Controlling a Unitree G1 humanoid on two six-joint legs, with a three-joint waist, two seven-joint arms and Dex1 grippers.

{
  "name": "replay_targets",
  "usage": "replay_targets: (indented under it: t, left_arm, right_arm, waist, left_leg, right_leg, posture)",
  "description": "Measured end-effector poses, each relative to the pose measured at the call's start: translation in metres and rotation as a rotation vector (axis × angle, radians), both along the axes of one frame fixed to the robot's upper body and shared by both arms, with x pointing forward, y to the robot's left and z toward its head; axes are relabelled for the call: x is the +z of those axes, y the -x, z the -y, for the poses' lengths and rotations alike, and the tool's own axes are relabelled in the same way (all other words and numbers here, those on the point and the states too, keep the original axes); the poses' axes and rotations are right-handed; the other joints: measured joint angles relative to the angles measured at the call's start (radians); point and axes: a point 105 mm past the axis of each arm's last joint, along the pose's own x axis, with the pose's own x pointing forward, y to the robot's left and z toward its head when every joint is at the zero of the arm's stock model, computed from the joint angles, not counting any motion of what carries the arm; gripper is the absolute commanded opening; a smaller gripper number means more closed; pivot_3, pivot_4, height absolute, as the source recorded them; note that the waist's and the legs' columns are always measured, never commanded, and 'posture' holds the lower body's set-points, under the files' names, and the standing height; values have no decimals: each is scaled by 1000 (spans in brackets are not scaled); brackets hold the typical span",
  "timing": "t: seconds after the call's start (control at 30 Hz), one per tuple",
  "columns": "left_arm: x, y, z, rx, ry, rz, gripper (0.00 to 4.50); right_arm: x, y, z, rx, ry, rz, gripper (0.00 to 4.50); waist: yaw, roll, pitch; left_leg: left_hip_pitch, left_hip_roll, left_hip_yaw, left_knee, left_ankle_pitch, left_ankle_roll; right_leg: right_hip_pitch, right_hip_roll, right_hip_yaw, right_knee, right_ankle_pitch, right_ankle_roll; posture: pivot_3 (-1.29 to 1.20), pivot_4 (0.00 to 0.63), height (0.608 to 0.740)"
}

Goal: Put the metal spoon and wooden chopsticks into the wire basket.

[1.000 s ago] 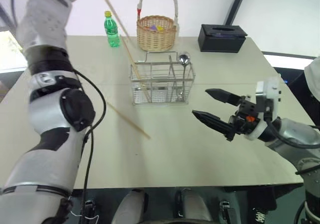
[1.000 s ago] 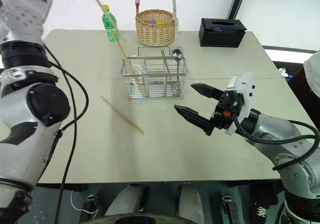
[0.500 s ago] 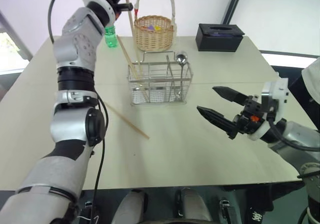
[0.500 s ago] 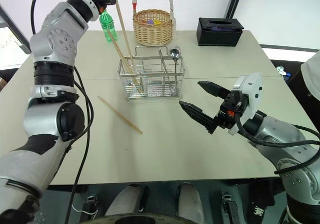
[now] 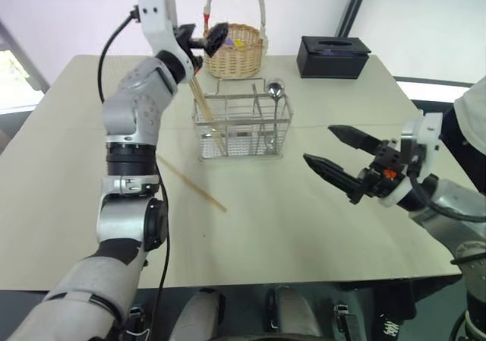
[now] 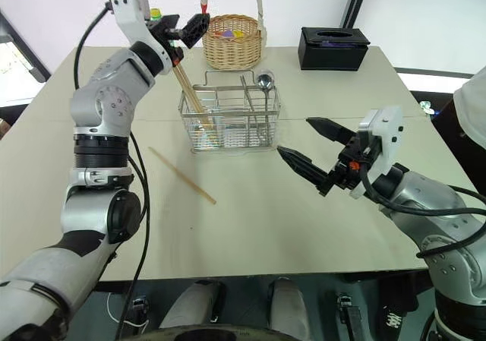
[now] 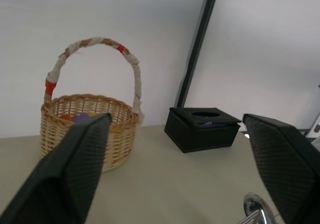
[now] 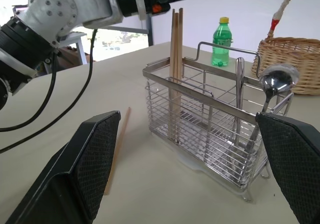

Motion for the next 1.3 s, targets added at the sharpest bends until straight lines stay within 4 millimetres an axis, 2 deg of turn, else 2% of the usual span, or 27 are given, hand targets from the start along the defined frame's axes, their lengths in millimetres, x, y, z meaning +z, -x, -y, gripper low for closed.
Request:
replay_targets:
  t: [0.1,0.27,0.33,0.4,0.47,0.53,0.63,0.77,0.9,1.0,1.3]
  left_arm:
    - [16,3,-17,54,26,8,4463]
    - [73,11,-68,356,110,52,4463]
    - [70,12,-91,519,134,-20,4463]
    - [47,8,-109,648,135,-160,4463]
    - [9,6,-122,744,132,-346,4463]
    - [-34,6,-125,795,115,-529,4463]
    - [-81,12,-122,829,100,-726,4463]
    - [-107,23,-117,864,104,-850,4463]
    - [-142,28,-90,823,66,-981,4463]
    - [-165,32,-79,807,40,-1066,4463]
    - [-203,42,-79,823,4,-1213,4463]
  right_arm:
    - [0,-2,1,-3,1,-2,4500]
    - [-1,-5,0,5,2,-3,4500]
    - [-1,-6,-1,14,6,-6,4500]
    - [-3,-8,-2,20,10,-9,4500]
    - [-3,-8,-4,33,14,-8,4500]
    - [-3,-9,-4,40,15,-10,4500]
    - [-2,-9,-4,45,18,-3,4500]
    - [-3,-9,-5,51,18,-5,4500]
    - [-4,-10,-6,54,10,-8,4500]
    - [-5,-10,-6,46,7,-11,4500]
    - [-11,-6,-4,10,0,-30,4500]
  waist:
    - [0,0,0]
    - [1,0,0]
    - [1,2,-1]
    - [1,2,-1]
    - [2,1,-1]
    - [3,0,-1]
    - [2,-1,0]
    - [2,-1,0]
    - [10,-2,0]
    - [16,-2,0]
    - [31,-2,0]
  left_leg:
    - [0,0,0,0,0,0]
    - [1,0,0,0,0,0]
    - [4,0,0,-1,0,0]
    - [4,0,0,-1,0,0]
    - [5,0,0,-1,0,0]
    - [4,0,0,0,0,0]
    - [1,0,0,1,1,-1]
    - [0,0,0,0,3,-6]
    - [1,0,0,1,1,-3]
    - [1,0,1,1,1,-3]
    - [1,-1,1,1,1,-4]
  right_leg:
    - [0,0,0,0,0,0]
    - [0,0,0,0,0,0]
    - [3,0,1,0,0,1]
    - [3,1,1,0,0,1]
    - [4,1,1,1,0,1]
    - [3,1,0,1,0,1]
    - [0,1,1,2,0,1]
    - [0,0,1,1,0,1]
    - [1,0,0,1,0,1]
    - [0,0,0,1,0,1]
    - [0,0,0,1,0,1]
  posture:
    - [0,150,661]
    - [0,150,661]
    - [0,150,661]
    - [0,150,661]
    - [0,150,661]
    - [0,150,661]
    - [0,150,661]
    - [0,150,661]
    - [0,150,661]
    - [0,150,661]
    - [0,150,661]
